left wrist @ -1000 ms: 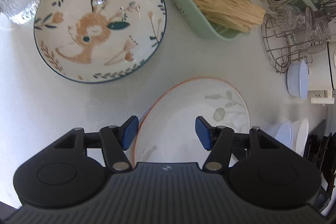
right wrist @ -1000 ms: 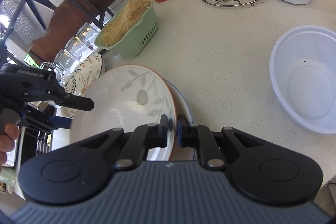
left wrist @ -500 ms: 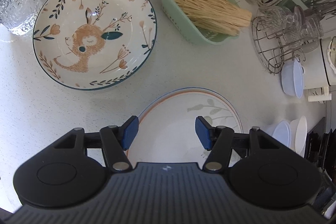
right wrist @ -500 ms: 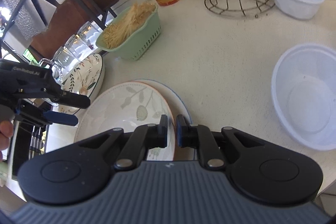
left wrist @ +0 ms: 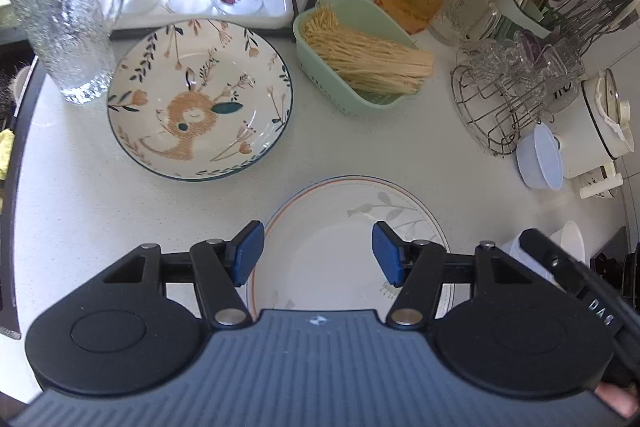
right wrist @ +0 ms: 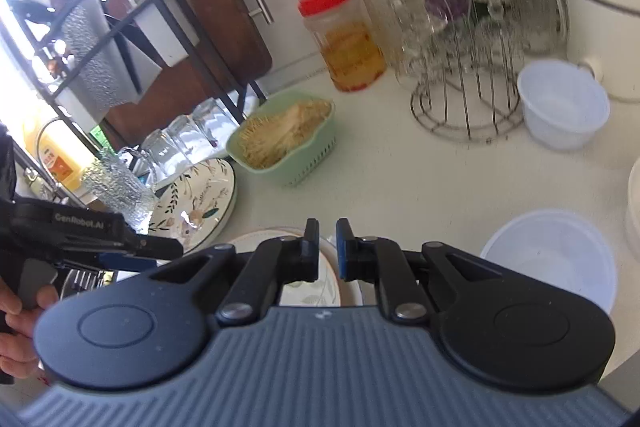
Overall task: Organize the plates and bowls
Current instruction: 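Lower the leaf-pattern plate onto the rose plate with the right gripper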
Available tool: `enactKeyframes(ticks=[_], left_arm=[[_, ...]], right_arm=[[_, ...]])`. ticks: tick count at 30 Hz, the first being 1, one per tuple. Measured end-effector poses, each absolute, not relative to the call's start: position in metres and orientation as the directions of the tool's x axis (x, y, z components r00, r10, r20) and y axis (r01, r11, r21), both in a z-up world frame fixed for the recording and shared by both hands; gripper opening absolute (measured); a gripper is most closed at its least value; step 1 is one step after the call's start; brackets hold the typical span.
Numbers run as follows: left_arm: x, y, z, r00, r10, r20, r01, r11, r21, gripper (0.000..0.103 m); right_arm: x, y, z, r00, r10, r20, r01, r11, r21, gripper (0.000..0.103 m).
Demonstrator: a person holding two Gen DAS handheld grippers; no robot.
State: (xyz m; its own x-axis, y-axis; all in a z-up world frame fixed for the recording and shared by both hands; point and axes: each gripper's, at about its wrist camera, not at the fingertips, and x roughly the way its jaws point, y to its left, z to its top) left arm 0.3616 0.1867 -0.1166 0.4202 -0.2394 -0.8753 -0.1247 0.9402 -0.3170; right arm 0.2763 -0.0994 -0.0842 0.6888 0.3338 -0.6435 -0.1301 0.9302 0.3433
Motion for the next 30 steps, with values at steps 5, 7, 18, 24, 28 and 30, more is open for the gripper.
enactKeyframes(ticks=[5,7,18,24,28,30], left_arm=[[0.336,0.181,-0.097,0.474,-0.216,-0.853,-0.115,0.946,-0.304,0.065],[0.326,0.176,-0.089,0.497,-0.203,-0.844,-0.102,0.952,-0.289,0.065],[0.262,0.132,-0.06,0.608,-0.136,-0.782,-0.024,0.982,-0.19,0.065],[0.235,0.109,-0.05,0.658,-0.098,-0.747,-0.015,0.99,-0.144,0.065],[0.224,0.098,-0.047,0.675,-0.075,-0.734,-0.034,0.991,-0.132,0.065],[0.221,0.095,-0.046,0.674,-0.075,-0.735,-0.049,0.988,-0.146,0.065]], right_arm=[[0.263,-0.1,-0.066,0.702,0.357,-0.617,-0.174,0.925,0.337,0.012],[0.256,-0.099,-0.061,0.706,0.364,-0.608,-0.187,0.923,0.335,0.012],[0.213,-0.101,-0.041,0.739,0.363,-0.567,-0.242,0.929,0.28,0.012],[0.198,-0.116,-0.036,0.738,0.391,-0.549,-0.256,0.916,0.308,0.012],[0.19,-0.125,-0.036,0.727,0.41,-0.55,-0.279,0.909,0.31,0.012],[0.187,-0.126,-0.035,0.721,0.42,-0.55,-0.295,0.905,0.305,0.012]])
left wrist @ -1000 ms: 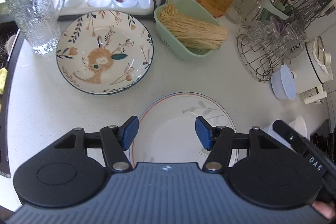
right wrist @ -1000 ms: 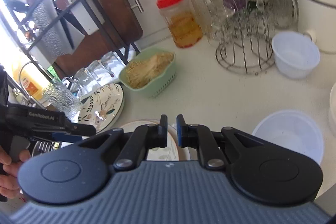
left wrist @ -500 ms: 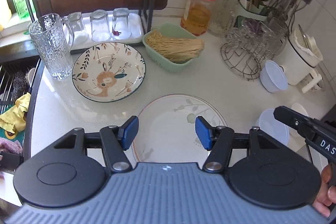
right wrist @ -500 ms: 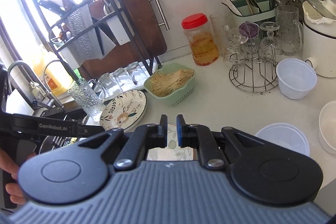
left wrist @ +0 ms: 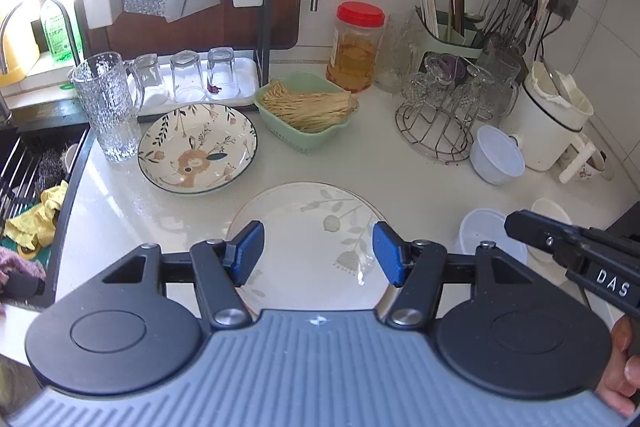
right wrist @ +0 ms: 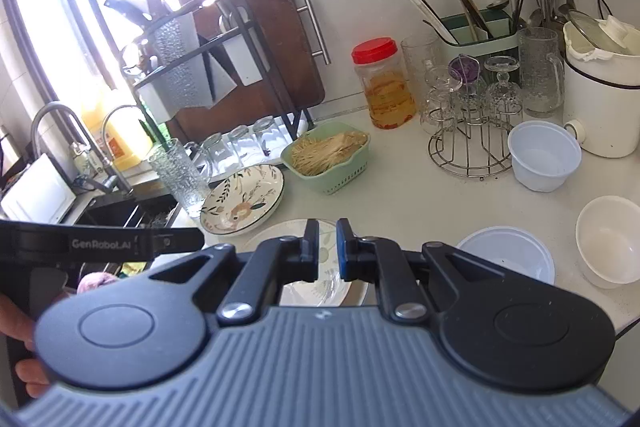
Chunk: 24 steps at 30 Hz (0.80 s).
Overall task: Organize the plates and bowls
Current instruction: 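Lower the leaf-pattern plate onto the rose plate with the right gripper, then open the right gripper and withdraw from the stacked plates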
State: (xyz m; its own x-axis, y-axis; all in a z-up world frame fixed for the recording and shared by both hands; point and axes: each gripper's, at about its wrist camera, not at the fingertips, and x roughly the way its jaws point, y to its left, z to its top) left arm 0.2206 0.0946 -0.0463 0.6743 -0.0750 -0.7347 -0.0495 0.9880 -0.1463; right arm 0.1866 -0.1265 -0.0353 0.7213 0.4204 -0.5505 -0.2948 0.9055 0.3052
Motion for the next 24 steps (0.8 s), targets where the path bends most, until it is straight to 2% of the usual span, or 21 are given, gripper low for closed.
enactKeyframes(ticks=[12,17,20,24], left_arm=[[0.2,0.081,-0.047,0.653,-0.067,-0.755,-0.101,0.98,-0.174,0.065],[0.198,0.082,-0.049,0.652,-0.039,-0.757,-0.116,0.982,-0.15,0.065],[0.192,0.077,-0.049,0.657,-0.012,-0.754,-0.088,0.992,-0.092,0.065],[0.187,0.085,-0.051,0.639,-0.016,-0.769,-0.106,0.988,-0.109,0.065]], right_arm=[[0.175,-0.133,-0.033,0.687,0.475,-0.551,-0.362,0.88,0.308,0.013],[0.174,-0.135,-0.036,0.682,0.476,-0.555,-0.363,0.879,0.308,0.013],[0.176,-0.132,-0.039,0.676,0.476,-0.562,-0.365,0.879,0.306,0.013],[0.181,-0.127,-0.043,0.666,0.482,-0.569,-0.368,0.876,0.311,0.013]])
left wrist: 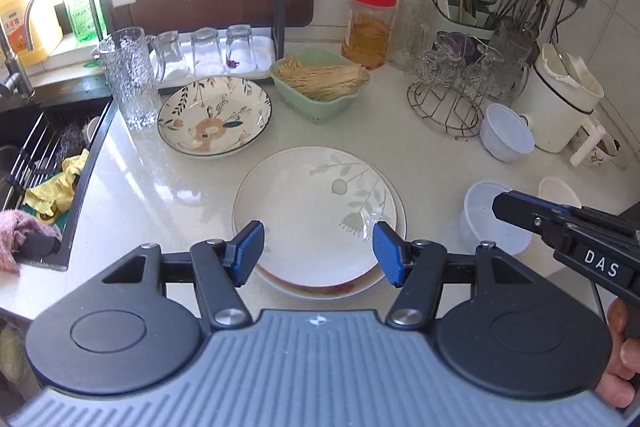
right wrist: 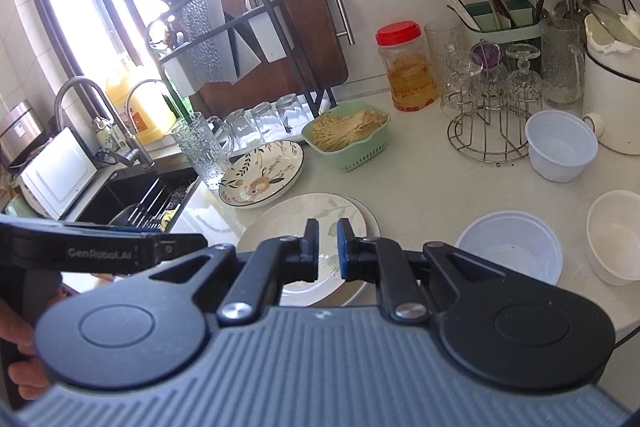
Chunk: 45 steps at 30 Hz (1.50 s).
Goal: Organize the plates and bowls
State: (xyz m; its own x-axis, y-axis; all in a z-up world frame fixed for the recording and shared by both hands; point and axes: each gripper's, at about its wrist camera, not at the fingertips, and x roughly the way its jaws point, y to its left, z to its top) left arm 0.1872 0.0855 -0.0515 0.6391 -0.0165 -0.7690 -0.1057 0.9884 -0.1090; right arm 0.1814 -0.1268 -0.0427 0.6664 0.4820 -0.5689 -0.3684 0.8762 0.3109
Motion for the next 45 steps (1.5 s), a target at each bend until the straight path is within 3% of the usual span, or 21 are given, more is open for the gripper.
enactKeyframes(ticks=[25,28,32,39,40,42,43,45], left_arm=[[0.271,0.191,-0.082,0.595,-0.09,-0.799,-0.085,0.981,-0.174,0.066],[0.28,0.21,-0.088,0.594,-0.101,-0.798,-0.077,0.981,-0.181,0.066],[0.29,0.233,-0.097,0.59,-0.112,-0.8,-0.072,0.979,-0.19,0.072],[0.31,0.27,-0.123,0.579,-0.129,-0.805,-0.085,0.972,-0.217,0.073],[0.312,0.276,-0.126,0.581,-0.132,-0.803,-0.091,0.97,-0.226,0.073],[0.317,0.288,-0.132,0.58,-0.134,-0.803,-0.106,0.965,-0.238,0.073],[0.32,0.294,-0.135,0.581,-0.138,-0.802,-0.112,0.962,-0.247,0.073],[0.326,0.305,-0.142,0.583,-0.147,-0.799,-0.131,0.954,-0.271,0.073]], right_arm=[[0.234,-0.035,-0.056,0.649,0.434,-0.625,-0.312,0.901,0.301,0.013],[0.243,-0.026,-0.064,0.634,0.455,-0.625,-0.29,0.89,0.353,0.013],[0.253,-0.012,-0.075,0.62,0.436,-0.652,-0.252,0.898,0.361,0.013],[0.27,0.017,-0.082,0.612,0.405,-0.68,-0.247,0.914,0.322,0.015],[0.273,0.021,-0.083,0.604,0.404,-0.687,-0.253,0.915,0.315,0.018],[0.279,0.028,-0.087,0.597,0.395,-0.698,-0.25,0.918,0.307,0.051],[0.282,0.031,-0.089,0.598,0.389,-0.701,-0.243,0.921,0.304,0.058],[0.29,0.037,-0.092,0.59,0.391,-0.706,-0.241,0.92,0.309,0.06]])
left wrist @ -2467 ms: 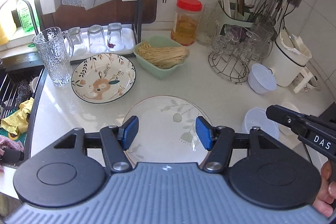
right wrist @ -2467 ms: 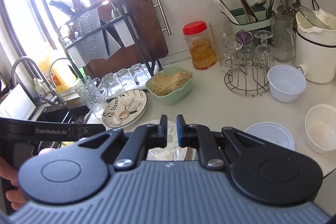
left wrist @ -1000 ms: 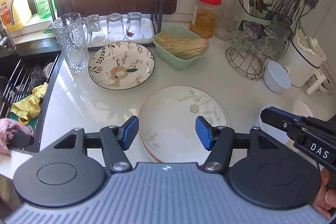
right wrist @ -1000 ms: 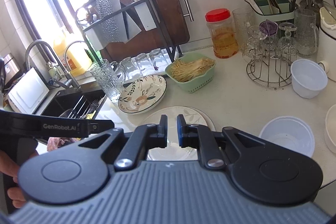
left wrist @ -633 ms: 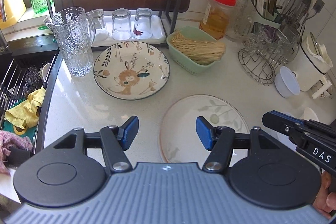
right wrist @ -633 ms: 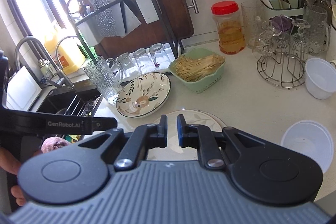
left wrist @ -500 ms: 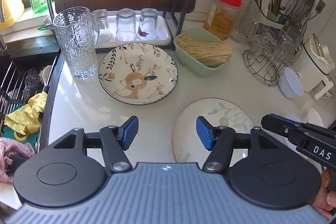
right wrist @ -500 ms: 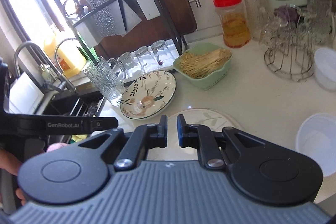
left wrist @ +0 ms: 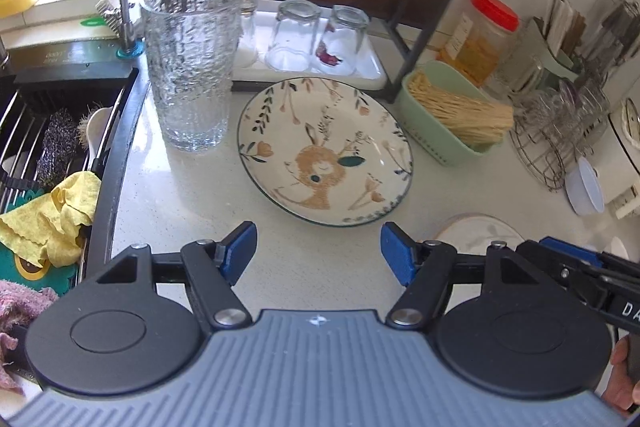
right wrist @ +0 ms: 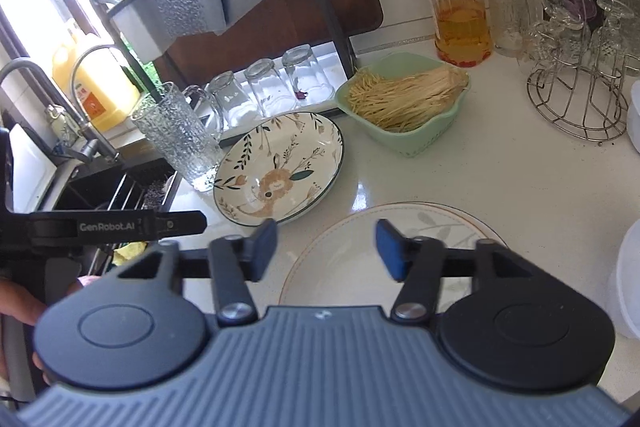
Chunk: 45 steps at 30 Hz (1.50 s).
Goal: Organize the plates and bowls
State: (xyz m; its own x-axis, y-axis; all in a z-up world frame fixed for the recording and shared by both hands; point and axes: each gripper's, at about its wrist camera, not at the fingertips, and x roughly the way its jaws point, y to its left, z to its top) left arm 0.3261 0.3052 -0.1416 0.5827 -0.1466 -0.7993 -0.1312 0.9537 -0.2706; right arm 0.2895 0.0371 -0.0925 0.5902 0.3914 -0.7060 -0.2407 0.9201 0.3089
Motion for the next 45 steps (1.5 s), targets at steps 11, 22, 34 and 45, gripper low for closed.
enactKeyframes(ticks=[11,22,34,45], left_arm=[[0.37,0.339,-0.177,0.55,-0.181,-0.815,-0.175,0.93,-0.325,0.066],[0.404,0.353,-0.205,0.518,-0.164,-0.839,-0.266,0.902,-0.341,0.036],[0.423,0.355,-0.211,0.515,-0.108,-0.85,-0.241,0.934,-0.265,0.025],[0.427,0.375,-0.217,0.55,-0.099,-0.829,-0.327,0.888,-0.323,0.019]], right_arm=[[0.339,0.06,-0.115,0.534,0.392,-0.749,-0.212,0.92,0.331,0.049],[0.399,0.075,-0.136,0.508,0.343,-0.79,-0.165,0.939,0.302,0.028],[0.442,0.091,-0.158,0.49,0.295,-0.821,-0.134,0.955,0.263,0.018],[0.457,0.102,-0.167,0.488,0.272,-0.83,-0.151,0.962,0.227,0.009]])
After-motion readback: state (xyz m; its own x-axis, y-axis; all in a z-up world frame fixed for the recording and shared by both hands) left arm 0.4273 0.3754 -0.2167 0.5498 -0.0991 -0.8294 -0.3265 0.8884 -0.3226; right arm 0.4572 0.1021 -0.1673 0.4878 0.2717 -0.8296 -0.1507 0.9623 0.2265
